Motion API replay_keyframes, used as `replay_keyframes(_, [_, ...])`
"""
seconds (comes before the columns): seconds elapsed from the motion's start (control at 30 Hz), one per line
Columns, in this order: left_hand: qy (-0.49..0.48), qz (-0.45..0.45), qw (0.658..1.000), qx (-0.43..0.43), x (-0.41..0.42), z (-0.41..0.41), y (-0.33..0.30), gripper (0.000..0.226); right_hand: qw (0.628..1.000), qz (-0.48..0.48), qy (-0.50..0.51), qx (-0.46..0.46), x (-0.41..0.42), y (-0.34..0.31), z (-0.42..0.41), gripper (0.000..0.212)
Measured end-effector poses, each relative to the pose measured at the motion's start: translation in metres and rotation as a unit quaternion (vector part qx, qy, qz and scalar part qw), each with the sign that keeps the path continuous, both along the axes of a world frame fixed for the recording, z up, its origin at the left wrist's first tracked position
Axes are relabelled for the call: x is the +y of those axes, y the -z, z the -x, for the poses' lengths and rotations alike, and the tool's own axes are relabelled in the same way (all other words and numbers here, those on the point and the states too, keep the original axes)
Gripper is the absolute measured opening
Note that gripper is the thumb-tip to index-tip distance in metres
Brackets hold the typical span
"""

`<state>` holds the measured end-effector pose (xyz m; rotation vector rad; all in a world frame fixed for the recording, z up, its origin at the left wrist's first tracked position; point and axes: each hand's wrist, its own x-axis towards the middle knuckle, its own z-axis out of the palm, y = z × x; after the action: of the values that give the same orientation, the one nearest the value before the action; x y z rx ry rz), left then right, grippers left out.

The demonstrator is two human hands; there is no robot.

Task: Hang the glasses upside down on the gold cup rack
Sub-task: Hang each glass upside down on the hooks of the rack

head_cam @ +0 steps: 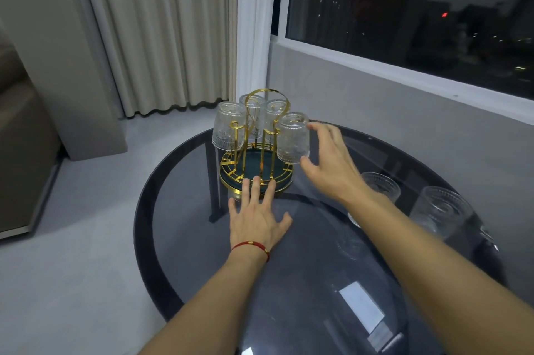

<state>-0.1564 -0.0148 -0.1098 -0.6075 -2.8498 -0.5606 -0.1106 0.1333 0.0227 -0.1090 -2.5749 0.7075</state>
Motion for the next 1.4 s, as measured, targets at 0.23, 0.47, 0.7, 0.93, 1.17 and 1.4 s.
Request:
replay_keyframes(0.23, [0.057, -0.016, 0.997, 0.045, 0.001, -0.020, -0.013, 0.066, 1.000, -0.001, -0.002, 0.029, 0.018, 0.025, -0.115, 0.046])
replay_keyframes(0.47, [0.208, -0.142, 0.966, 0.054, 0.041, -0.062, -0.054, 0.055, 0.941, 0.161, 0.292, 0.059, 0.073, 0.057, -0.173, 0.028])
replay_keyframes(0.7, [0.296, -0.146, 0.941, 0.074, 0.067, -0.103, -0.066, 0.054, 0.903, 0.201, 0.378, 0.003, 0.121, 0.078, -0.150, 0.113])
replay_keyframes(0.93, [0.301, -0.173, 0.937, 0.032, 0.074, -0.111, -0.060, 0.058, 0.882, 0.271, 0.384, 0.023, 0.137, 0.094, -0.134, 0.090])
replay_keyframes(1.17, [0.285, -0.233, 0.929, -0.027, 0.071, -0.110, -0.068, 0.059, 0.907, 0.205, 0.336, 0.150, 0.115, 0.061, -0.159, 0.076])
replay_keyframes(1.4, [0.269, -0.420, 0.841, -0.208, 0.052, -0.105, -0.091, 0.087, 0.979, 0.148, 0.101, 0.097, 0.051, 0.040, -0.162, 0.082])
